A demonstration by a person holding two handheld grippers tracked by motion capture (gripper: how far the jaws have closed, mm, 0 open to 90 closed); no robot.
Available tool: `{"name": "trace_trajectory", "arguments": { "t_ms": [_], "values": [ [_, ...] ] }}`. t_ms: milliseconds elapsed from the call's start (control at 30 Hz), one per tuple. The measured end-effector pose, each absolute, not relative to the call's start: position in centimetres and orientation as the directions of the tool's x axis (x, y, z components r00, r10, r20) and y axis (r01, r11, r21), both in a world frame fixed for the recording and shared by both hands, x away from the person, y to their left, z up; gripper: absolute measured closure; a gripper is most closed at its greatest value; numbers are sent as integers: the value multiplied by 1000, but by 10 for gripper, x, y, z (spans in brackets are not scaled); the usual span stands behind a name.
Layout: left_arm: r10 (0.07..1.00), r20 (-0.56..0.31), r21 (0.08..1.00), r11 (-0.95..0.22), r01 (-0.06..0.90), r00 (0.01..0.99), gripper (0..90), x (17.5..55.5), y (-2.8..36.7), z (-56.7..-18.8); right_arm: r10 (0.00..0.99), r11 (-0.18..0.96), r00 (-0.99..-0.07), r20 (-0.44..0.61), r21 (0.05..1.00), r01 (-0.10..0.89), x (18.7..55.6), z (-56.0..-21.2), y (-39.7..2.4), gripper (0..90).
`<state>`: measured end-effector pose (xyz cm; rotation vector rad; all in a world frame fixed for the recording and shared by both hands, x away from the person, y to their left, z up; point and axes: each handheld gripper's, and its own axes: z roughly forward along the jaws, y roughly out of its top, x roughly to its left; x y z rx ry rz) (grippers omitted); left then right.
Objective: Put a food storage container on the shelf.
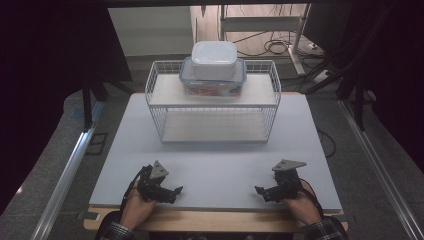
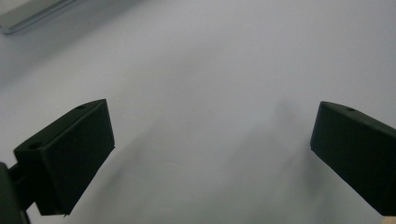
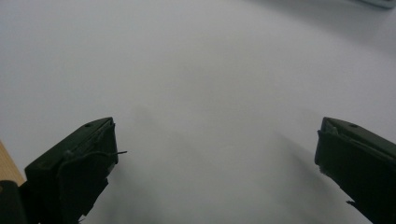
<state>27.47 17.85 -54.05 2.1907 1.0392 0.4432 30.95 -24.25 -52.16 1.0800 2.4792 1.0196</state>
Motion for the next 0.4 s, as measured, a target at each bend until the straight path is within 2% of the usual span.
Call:
{"name": "trace_trajectory", "arguments": {
  "t_ms": [400],
  "values": [
    [779,25,664,-482,572,626,0,277,176,-544,715,508,-698,38,658,556,310,-527,-240,0]
  ]
}}
